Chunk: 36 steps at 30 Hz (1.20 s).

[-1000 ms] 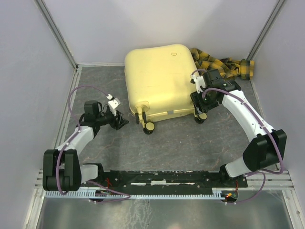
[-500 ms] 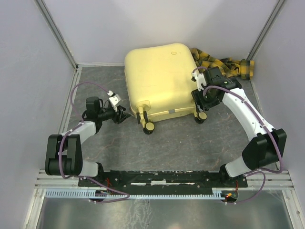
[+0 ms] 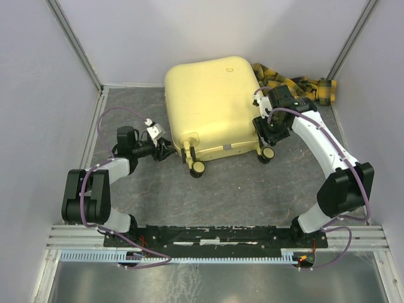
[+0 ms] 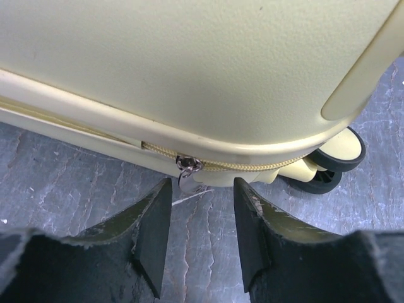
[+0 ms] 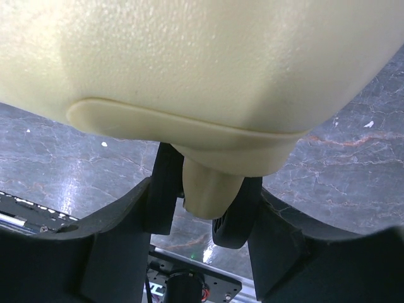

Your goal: Pack the luggage

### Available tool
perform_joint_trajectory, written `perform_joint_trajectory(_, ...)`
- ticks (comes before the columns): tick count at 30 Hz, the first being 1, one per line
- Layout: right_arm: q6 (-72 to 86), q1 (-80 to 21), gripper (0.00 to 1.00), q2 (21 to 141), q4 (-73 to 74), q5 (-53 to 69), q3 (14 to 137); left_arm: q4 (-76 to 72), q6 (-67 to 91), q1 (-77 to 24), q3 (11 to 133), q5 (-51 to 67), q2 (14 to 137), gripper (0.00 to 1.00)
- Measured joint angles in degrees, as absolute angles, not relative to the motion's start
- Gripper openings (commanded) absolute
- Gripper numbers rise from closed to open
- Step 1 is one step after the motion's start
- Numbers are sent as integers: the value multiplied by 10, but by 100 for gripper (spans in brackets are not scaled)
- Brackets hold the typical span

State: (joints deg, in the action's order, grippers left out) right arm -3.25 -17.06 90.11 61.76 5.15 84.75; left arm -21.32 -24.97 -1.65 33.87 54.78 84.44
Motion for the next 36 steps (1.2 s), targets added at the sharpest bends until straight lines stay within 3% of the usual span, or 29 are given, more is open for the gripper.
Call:
perform_joint_trajectory(15, -24, -163, 2, 907, 644, 68, 883, -166, -277, -16, 368, 588, 856, 3)
perform_joint_trajectory(28, -9, -153, 2, 909, 638, 77, 889, -79, -341, -18, 335, 542, 737, 3)
perform_joint_trajectory(36, 12, -151, 2, 914, 637, 81, 889, -59, -358, -82, 292, 501, 663, 3)
